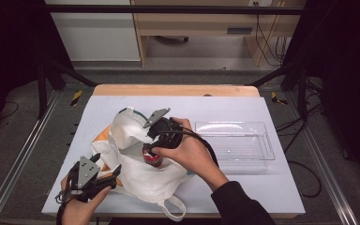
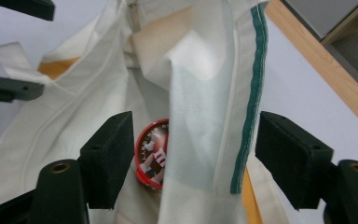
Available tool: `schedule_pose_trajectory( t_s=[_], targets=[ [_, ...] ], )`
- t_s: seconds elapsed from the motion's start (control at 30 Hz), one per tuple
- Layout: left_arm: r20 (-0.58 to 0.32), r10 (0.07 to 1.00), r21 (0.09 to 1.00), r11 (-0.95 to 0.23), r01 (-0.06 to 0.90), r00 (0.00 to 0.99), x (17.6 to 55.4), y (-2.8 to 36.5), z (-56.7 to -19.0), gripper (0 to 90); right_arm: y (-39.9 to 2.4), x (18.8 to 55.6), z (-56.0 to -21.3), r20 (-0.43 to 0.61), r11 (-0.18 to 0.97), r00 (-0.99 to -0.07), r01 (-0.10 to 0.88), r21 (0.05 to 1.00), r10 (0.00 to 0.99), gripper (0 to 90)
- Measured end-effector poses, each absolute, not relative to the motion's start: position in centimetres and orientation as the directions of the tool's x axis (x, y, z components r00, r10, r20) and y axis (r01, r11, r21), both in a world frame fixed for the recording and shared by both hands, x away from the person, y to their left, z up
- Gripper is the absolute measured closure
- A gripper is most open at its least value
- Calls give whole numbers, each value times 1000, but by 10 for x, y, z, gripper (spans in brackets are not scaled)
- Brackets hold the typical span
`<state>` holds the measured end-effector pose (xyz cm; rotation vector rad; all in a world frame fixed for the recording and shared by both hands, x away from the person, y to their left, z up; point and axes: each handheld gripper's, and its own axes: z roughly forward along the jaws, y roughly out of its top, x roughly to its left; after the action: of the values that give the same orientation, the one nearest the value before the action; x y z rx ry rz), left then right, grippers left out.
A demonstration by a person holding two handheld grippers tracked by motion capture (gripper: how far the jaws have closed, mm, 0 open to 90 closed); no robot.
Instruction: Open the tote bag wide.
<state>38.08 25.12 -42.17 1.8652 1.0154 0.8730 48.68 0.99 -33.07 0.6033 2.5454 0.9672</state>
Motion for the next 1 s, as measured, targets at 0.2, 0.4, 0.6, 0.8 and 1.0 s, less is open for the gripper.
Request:
schedule_pose_trajectory(
  t_s=[0.2,0.4,0.6,0.8,1.0],
  targets=[
    [181,868,879,-353,320,462,382,244,-428,207,23,503,-348,-148,702,-850,306,643,506,304],
    [178,855,868,-370,331,487,383,240,-434,354,36,499,-361,-184,747,-860,285,601,477,358],
    [168,855,870,-362,334,491,384,241,-437,528,48,492,-377,-277,822,-863,237,518,423,451],
    [171,847,860,-378,343,504,384,243,-438,696,43,496,-378,-290,815,-852,237,528,436,695],
    [171,837,855,-388,343,519,380,246,-436,786,29,504,-369,-242,763,-844,262,591,478,849]
  ],
)
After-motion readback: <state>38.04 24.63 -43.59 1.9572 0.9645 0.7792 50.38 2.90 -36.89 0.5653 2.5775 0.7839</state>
